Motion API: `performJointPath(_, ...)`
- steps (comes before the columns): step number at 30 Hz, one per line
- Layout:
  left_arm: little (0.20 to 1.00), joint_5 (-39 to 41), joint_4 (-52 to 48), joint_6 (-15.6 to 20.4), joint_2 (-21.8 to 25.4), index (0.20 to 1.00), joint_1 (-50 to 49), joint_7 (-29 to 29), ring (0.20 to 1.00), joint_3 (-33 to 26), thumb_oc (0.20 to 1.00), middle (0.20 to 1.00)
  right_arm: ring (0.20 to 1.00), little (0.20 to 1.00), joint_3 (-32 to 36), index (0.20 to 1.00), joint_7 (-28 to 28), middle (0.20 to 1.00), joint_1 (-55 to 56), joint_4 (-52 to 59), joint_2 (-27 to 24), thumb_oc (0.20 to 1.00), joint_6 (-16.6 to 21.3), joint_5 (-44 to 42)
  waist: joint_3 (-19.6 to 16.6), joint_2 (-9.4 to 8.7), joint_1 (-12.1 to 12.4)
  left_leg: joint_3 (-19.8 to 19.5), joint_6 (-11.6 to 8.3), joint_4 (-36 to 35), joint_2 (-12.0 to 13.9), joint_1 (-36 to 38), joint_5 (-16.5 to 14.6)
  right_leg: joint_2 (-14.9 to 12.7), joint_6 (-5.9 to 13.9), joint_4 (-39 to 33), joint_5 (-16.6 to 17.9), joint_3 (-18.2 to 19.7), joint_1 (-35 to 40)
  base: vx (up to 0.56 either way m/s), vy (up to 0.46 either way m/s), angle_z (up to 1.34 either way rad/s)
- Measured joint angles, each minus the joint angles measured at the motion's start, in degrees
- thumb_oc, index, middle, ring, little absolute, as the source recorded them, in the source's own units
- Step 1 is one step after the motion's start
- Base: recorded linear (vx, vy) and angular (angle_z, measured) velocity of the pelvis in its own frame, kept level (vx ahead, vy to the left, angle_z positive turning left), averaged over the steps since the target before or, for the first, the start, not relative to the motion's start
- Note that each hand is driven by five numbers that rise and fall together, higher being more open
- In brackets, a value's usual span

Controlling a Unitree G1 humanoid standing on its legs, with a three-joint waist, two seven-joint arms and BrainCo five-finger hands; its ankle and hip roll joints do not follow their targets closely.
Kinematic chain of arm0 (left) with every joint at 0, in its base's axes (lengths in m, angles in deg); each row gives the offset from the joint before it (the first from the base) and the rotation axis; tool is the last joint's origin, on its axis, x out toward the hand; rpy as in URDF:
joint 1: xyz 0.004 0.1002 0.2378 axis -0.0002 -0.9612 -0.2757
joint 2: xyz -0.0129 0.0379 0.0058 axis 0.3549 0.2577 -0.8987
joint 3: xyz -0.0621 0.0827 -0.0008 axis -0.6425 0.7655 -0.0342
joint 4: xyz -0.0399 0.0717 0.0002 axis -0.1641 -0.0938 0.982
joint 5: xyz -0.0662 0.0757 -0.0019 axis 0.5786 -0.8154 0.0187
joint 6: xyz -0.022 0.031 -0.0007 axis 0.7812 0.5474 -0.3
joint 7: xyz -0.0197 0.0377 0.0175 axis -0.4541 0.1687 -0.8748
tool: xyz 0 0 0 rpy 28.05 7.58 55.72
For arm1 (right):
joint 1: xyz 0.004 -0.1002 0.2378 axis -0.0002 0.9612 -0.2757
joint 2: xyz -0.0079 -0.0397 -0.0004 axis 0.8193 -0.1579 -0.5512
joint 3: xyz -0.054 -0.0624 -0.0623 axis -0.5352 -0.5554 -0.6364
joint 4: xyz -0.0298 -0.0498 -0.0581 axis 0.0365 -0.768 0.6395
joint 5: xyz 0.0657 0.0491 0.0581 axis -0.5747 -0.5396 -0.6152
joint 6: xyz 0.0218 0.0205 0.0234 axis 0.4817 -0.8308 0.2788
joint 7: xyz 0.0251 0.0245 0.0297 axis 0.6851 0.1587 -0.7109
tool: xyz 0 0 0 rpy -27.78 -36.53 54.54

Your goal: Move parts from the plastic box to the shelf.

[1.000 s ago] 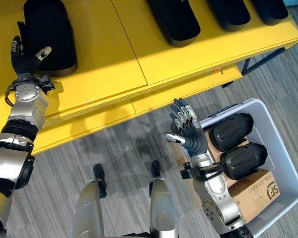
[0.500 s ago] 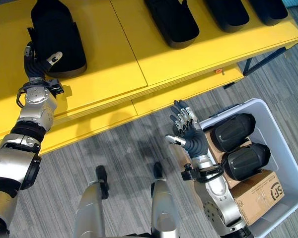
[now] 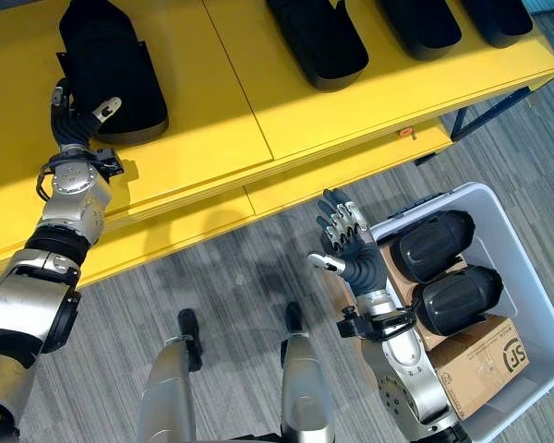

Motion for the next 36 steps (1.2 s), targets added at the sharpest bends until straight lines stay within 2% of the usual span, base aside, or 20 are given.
performJointPath(11,1.0,0.02,-0.02,0.44,0.04,1.0,-0.39,0.52,1.0,-0.33,1.0,1.0,1.0,1.0,0.01,1.0,-0.06,1.0,0.04,0.0,0.0,1.0,0.0,0.0,0.01,0.01,0.05,-0.06,0.0,-0.03,0.0,-0.01,0.0,-0.01,-0.09,0.21,-0.18,0.01,-0.08,0.0,0.0,0.0)
performJointPath(25,1.0,2.4,-2.27,2.54,0.54,1.0,-7.96,1.61,1.0,-8.43,1.0,1.0,1.0,1.0,0.6,1.0,-0.08,1.0,0.58,0.02,-0.22,1.0,-0.02,0.04,-0.04,1.11,0.41,-0.2,-0.07,-0.13,-0.11,0.34,0.0,-0.31,-0.07,1.59,-1.33,-0.08,-0.27,0.0,0.002,0.0)
performJointPath(29,1.0,2.4,-6.41,2.94,0.7,1.0,-12.28,2.15,1.0,-10.13,1.0,1.0,1.0,1.0,0.78,1.0,-0.08,1.0,0.56,0.06,-0.24,1.0,-0.02,0.09,0.03,1.47,0.57,-0.23,-0.1,-0.14,-0.12,0.38,-0.02,-0.43,-0.3,1.97,-1.74,-0.16,-0.36,0.0,0.0,0.0)
performJointPath(36,1.0,2.39,-25.24,4.96,-0.78,1.0,-28.34,2.17,1.0,-12.98,1.0,1.0,1.0,1.0,2.93,1.0,-0.04,1.0,0.32,0.1,-0.27,1.0,-0.02,0.23,0.67,2.39,1.85,-0.35,-0.12,-0.79,-0.58,0.5,0.03,-0.86,-0.15,3.37,-2.67,-0.27,-0.85,0.0,-0.005,0.02)
